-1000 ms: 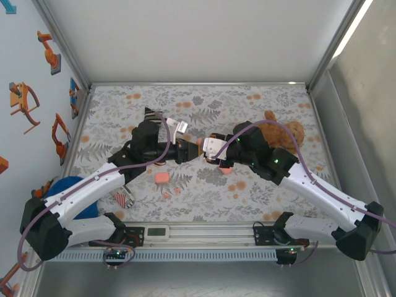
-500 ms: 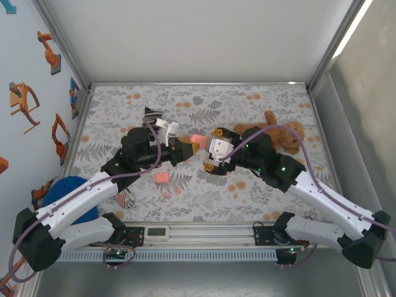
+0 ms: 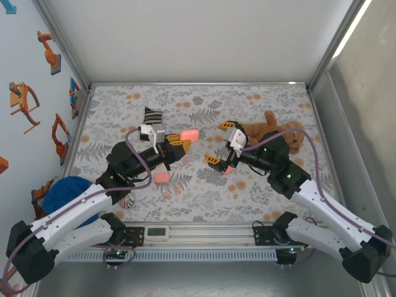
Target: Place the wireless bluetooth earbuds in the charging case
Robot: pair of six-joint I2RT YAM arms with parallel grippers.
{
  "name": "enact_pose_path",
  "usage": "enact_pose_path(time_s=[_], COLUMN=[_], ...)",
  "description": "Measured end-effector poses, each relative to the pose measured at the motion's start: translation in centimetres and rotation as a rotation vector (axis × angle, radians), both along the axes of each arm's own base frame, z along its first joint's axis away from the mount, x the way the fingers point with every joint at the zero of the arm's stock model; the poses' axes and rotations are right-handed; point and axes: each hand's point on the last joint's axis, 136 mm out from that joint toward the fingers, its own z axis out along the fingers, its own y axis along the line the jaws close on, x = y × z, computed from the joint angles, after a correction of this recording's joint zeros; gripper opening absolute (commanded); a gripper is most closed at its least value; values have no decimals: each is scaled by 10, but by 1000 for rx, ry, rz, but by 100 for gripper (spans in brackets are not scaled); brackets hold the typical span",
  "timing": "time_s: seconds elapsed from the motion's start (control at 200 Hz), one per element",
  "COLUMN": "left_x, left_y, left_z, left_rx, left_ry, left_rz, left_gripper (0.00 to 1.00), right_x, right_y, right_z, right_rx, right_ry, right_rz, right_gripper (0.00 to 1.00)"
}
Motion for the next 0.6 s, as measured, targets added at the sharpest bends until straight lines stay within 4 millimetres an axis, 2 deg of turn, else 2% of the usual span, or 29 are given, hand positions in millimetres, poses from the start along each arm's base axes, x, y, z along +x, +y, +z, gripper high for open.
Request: enact_pose_path(time_s=[0.215,0.381,0.601], left_x=[-9,-16,-23], left_y=[1,0,2], left_z=[10,12,22], left_rx=[-30,-36,-45], left_ry=[-92,-136,-207], left_rz=[-32,-60,-75], left_gripper=[0,0,0], right_x=[-6,-11,-9], right_y=[7,17,27], right_z=[24,30,42], right_rx=[169,230,270], right_ry=[75,139,219], right_rz=[105,189,243], right_gripper=[99,99,96])
